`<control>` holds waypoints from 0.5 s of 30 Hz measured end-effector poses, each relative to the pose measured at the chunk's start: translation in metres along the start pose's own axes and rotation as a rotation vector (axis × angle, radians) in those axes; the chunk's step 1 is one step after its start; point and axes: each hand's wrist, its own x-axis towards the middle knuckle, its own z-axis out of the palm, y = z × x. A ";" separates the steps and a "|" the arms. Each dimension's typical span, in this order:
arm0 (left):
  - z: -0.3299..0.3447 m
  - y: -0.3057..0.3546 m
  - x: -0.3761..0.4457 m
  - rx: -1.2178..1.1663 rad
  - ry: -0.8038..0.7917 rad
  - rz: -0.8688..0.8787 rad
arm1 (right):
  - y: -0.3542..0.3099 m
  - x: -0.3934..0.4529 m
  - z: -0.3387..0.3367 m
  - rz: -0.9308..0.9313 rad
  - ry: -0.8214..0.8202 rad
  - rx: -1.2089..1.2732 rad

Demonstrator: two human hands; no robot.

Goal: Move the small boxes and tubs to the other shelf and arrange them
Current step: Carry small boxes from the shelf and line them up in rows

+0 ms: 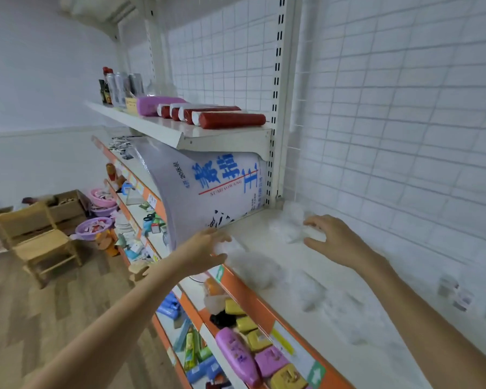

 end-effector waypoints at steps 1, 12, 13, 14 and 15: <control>0.003 -0.007 0.013 0.001 -0.049 -0.007 | 0.004 0.017 0.006 0.008 -0.023 -0.002; 0.043 -0.054 0.087 0.008 -0.226 0.098 | 0.026 0.107 0.076 0.173 -0.201 -0.070; 0.046 -0.055 0.094 0.008 -0.203 0.116 | 0.027 0.108 0.081 0.185 -0.194 -0.045; 0.049 -0.055 0.103 0.006 -0.174 0.135 | 0.026 0.109 0.083 0.190 -0.181 -0.015; 0.051 -0.056 0.111 -0.004 -0.154 0.161 | 0.026 0.110 0.085 0.195 -0.170 0.017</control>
